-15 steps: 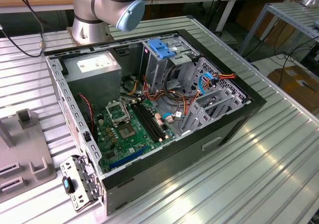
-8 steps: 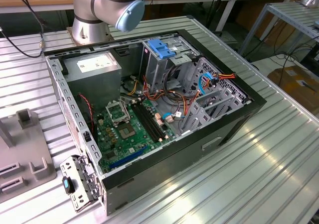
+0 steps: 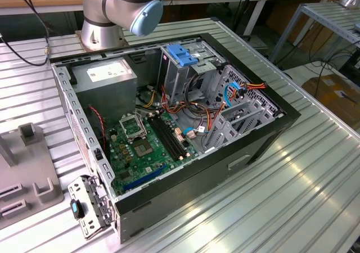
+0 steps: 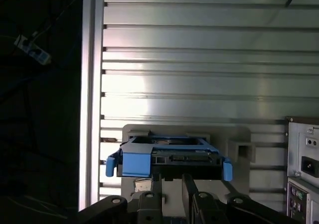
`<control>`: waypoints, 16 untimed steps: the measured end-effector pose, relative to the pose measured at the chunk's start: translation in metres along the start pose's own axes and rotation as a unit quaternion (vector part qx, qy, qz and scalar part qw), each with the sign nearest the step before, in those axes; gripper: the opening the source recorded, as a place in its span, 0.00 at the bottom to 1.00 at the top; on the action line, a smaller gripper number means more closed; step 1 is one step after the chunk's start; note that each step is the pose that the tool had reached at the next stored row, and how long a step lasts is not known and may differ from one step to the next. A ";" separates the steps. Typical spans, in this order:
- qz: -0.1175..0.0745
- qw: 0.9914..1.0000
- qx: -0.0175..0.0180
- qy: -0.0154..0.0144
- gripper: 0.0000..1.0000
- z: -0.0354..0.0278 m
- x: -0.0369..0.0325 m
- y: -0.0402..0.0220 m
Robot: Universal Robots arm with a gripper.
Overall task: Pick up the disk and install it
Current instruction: 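Reach for the disk, then pick up the disk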
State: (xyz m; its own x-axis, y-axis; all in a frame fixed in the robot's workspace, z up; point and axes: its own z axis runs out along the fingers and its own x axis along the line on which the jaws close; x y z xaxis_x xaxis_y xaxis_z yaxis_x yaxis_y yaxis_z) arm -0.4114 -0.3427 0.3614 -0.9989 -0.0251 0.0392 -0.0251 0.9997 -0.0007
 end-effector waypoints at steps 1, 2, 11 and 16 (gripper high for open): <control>0.000 1.000 0.000 0.000 0.31 0.0001 0.0000 0.0000; -0.001 1.000 0.000 0.000 0.31 0.0014 0.0001 0.0000; -0.001 1.000 0.000 0.000 0.31 0.0038 0.0000 0.0016; -0.001 1.000 0.000 0.000 0.31 0.0038 0.0000 0.0022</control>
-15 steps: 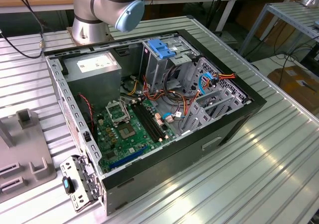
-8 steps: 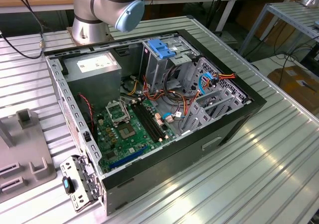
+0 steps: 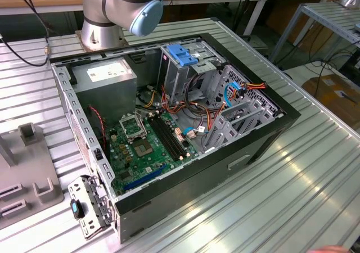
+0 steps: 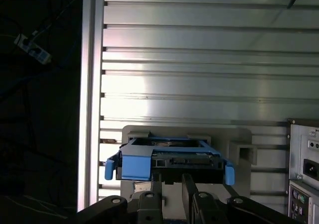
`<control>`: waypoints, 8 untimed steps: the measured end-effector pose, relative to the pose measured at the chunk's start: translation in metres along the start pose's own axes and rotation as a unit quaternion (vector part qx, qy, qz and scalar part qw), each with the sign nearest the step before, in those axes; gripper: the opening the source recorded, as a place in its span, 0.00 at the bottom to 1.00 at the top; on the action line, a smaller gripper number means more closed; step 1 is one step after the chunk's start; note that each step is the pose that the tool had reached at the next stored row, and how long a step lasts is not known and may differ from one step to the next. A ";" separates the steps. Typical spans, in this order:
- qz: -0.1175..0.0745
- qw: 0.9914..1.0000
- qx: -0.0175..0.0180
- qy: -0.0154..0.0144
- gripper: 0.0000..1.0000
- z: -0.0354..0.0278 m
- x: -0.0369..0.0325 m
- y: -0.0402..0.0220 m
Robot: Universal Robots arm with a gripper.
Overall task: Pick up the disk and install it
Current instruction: 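Pick up the disk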
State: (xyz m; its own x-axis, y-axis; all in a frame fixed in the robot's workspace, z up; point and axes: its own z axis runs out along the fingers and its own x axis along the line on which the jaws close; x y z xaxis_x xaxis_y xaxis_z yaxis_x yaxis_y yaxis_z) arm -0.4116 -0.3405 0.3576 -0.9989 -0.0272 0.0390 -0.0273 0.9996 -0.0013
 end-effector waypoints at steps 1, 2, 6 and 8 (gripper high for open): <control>0.000 1.000 0.000 0.000 0.31 0.0000 0.0000 0.0000; 0.000 1.000 0.000 0.000 0.31 0.0000 0.0000 0.0000; 0.000 1.000 0.000 0.000 0.31 0.0000 0.0000 0.0001; 0.000 1.000 0.000 0.000 0.31 0.0000 0.0000 0.0002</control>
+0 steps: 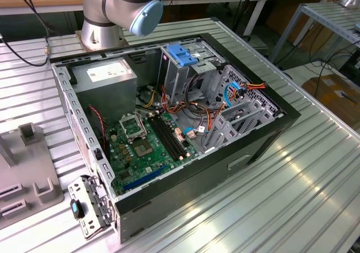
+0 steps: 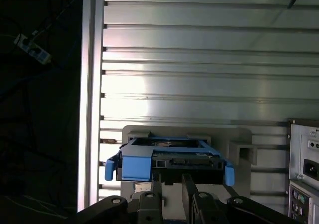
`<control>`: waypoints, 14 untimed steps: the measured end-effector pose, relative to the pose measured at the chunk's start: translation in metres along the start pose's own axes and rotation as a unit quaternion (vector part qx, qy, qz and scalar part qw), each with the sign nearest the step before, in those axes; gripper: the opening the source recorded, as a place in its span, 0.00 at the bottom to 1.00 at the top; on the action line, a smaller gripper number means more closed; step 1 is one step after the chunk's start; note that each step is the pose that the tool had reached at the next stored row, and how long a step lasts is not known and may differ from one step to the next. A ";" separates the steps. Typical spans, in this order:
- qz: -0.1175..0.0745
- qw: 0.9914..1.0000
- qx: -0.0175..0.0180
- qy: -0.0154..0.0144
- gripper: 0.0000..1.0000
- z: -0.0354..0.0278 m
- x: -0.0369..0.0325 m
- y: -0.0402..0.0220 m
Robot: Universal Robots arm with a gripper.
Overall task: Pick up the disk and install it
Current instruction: 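Pick up the disk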
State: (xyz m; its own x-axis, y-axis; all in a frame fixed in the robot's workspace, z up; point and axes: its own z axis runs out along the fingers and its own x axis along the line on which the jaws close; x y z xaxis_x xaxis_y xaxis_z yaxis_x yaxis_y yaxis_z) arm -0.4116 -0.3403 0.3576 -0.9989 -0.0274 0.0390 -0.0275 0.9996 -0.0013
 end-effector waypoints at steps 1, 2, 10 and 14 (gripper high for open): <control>-0.002 1.000 0.000 0.000 0.31 0.0000 0.0000 0.0000; -0.009 1.000 0.000 0.000 0.31 0.0000 0.0000 0.0000; -0.089 0.996 0.003 0.000 0.31 0.0001 0.0000 0.0000; -0.117 0.993 0.005 0.000 0.31 0.0002 0.0000 0.0000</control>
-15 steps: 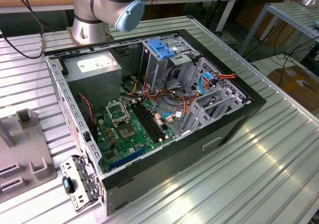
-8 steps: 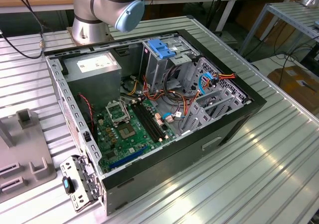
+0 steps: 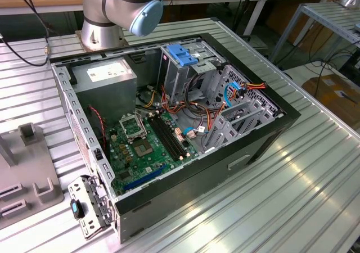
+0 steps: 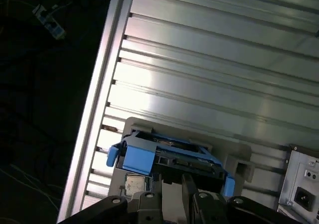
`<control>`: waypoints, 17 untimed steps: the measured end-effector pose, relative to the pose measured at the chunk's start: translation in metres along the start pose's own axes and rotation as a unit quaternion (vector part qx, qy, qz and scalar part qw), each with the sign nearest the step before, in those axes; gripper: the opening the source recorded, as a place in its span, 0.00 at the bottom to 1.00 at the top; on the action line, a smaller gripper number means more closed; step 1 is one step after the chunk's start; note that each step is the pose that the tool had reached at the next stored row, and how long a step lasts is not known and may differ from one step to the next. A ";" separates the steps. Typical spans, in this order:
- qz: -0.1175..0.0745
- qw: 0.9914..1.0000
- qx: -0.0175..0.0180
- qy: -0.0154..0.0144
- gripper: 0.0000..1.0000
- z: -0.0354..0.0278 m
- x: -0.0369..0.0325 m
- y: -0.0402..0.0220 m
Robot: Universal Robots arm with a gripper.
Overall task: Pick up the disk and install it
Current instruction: 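Pick up the disk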
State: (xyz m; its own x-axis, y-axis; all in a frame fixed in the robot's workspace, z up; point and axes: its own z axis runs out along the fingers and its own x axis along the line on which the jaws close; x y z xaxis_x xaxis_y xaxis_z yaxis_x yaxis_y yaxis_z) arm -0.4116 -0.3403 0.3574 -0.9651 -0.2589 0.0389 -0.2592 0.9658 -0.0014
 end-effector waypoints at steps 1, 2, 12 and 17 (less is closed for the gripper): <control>-0.012 1.000 0.000 0.000 0.31 0.0000 0.0000 0.0000; -0.021 1.000 0.001 0.000 0.31 0.0000 0.0000 0.0000; -0.134 0.991 0.005 0.000 0.31 0.0001 0.0000 0.0000; -0.184 0.983 0.007 0.000 0.31 0.0002 0.0000 0.0000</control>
State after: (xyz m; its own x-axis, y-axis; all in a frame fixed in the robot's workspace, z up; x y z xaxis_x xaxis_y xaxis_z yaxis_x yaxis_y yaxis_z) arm -0.4116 -0.3403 0.3572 -0.8063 -0.5902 0.0390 -0.5907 0.8069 -0.0013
